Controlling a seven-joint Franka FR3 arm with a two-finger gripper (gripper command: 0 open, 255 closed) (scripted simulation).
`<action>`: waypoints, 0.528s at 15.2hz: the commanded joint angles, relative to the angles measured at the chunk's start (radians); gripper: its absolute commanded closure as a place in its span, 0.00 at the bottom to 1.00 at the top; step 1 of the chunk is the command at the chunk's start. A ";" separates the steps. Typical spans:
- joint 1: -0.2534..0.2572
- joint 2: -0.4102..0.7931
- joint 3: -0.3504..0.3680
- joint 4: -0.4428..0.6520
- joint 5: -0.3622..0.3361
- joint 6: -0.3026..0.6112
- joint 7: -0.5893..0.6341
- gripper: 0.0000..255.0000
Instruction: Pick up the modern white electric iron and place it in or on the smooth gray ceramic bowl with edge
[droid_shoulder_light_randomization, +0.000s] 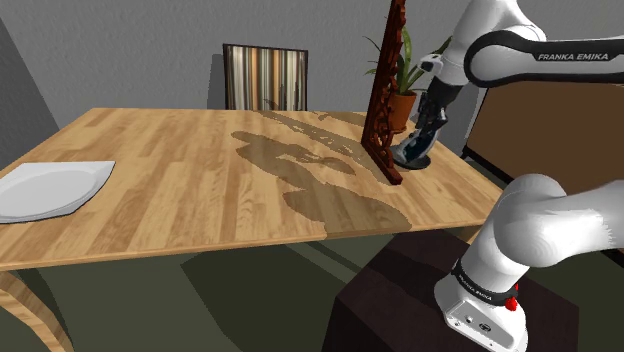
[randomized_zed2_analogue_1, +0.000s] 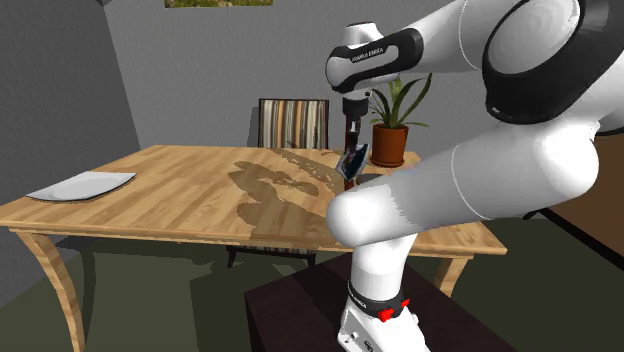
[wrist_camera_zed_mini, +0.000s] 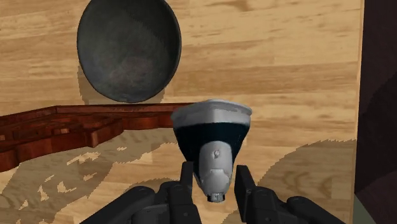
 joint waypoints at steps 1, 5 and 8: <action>0.004 0.064 -0.048 0.055 -0.015 0.024 -0.038 1.00; 0.029 0.191 -0.143 0.174 -0.023 0.063 -0.115 1.00; 0.058 0.288 -0.218 0.272 -0.011 0.087 -0.177 1.00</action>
